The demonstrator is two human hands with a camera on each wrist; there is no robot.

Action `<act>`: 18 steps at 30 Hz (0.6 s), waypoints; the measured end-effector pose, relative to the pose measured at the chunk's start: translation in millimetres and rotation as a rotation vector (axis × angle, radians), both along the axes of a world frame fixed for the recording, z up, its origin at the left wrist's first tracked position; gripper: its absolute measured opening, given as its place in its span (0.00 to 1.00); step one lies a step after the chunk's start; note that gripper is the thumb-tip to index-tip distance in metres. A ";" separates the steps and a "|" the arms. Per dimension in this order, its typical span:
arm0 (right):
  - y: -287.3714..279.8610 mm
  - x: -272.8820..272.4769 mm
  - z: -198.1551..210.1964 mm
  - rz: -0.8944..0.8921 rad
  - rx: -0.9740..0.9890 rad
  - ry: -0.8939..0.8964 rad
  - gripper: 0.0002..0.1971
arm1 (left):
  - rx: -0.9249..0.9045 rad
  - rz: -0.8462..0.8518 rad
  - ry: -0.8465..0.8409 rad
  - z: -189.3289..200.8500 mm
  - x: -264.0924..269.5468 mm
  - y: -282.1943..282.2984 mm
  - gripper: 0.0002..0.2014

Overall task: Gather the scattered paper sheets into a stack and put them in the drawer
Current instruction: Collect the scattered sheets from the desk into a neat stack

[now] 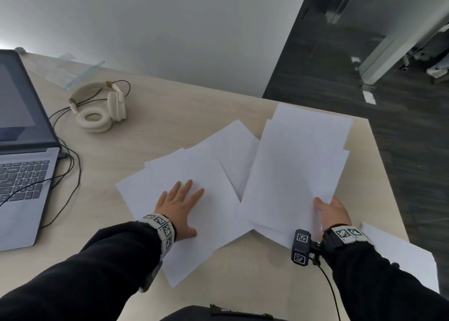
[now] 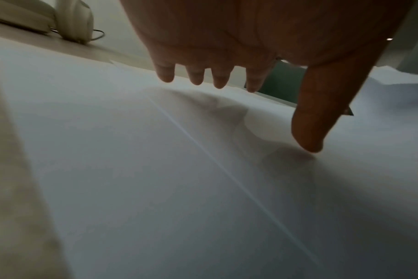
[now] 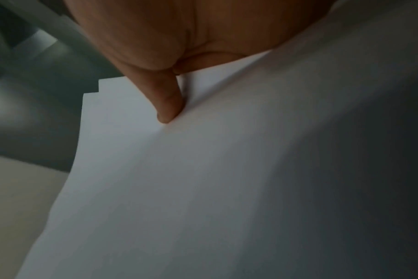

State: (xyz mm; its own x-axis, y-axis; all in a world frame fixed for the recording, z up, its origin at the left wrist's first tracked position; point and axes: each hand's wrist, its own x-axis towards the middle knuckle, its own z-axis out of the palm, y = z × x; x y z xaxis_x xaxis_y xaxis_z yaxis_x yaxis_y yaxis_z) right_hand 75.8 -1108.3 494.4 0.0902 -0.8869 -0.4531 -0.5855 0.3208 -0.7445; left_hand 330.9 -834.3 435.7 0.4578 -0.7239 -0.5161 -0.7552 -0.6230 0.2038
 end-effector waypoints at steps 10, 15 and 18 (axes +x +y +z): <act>45.9 32.8 -18.1 0.394 0.039 0.059 0.07 | -0.161 1.159 0.058 16.0 14.2 47.0 0.51; 72.1 47.7 -26.6 0.504 0.041 0.075 0.07 | -0.234 1.259 0.153 15.0 14.1 47.2 0.45; 84.7 50.4 -28.9 0.564 0.047 0.095 0.07 | -0.245 1.305 0.210 13.0 15.2 43.5 0.44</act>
